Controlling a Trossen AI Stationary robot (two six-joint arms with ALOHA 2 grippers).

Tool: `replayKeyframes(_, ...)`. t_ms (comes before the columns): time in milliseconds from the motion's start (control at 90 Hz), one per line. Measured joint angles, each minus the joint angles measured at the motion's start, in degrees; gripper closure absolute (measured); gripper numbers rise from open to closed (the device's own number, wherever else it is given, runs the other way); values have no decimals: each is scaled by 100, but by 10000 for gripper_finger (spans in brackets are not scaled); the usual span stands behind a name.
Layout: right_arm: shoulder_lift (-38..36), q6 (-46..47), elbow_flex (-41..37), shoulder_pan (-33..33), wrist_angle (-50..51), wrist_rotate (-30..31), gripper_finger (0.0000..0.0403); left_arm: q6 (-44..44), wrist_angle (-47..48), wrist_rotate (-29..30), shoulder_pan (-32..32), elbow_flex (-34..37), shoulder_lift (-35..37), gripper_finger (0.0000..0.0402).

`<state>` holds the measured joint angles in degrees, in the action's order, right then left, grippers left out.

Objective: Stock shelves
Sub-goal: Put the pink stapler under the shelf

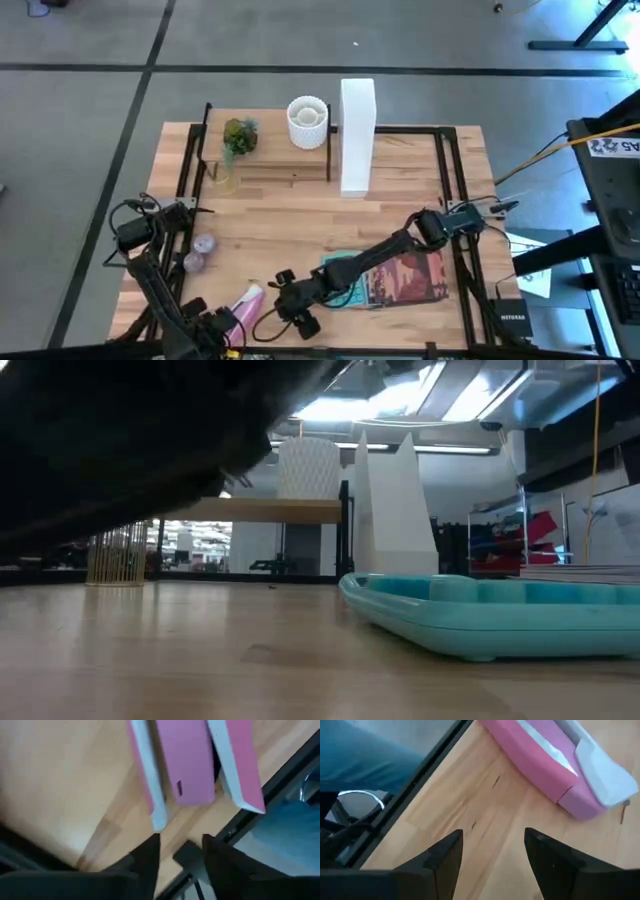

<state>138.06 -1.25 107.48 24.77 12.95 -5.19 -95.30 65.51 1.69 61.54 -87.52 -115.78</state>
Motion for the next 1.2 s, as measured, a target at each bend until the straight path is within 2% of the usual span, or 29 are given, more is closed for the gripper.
replayKeyframes(122, 0, 67, 0, 0, 15, 0, 205, -46, -100, 27, -4, 271, -129, 236)
replayKeyframes(233, -2, 81, 0, 0, 2, 1, 205, 57, -200, 16, -11, 404, -293, 244)
replayKeyframes(344, 0, 81, 0, 0, 15, 1, 205, 189, -256, 58, -54, 406, -380, 279)
replayKeyframes(467, -2, 81, 0, 2, 60, 109, 205, 306, -470, 306, -162, 409, -401, 346)
replayKeyframes(522, 0, 80, 0, 2, 166, 157, 205, 282, -511, 548, -219, 387, -406, 374)
replayKeyframes(589, -63, 59, -2, 2, 432, 166, 205, 84, -588, 903, -281, 335, -408, 374)
replayKeyframes(711, -311, -39, 0, 45, 1133, 289, 205, -617, -728, 1930, -317, 297, -408, 374)
replayKeyframes(889, -753, -380, 0, 241, 2280, 893, 205, -1826, -865, 3381, -239, 289, -357, 374)
replayKeyframes(1022, -1143, -609, 4, 291, 3059, 756, 205, -2432, -1218, 3872, -226, 291, -357, 374)
replayKeyframes(1200, -1309, -610, 2, 252, 3499, 30, 205, -2197, -2366, 3931, -281, 288, -357, 374)
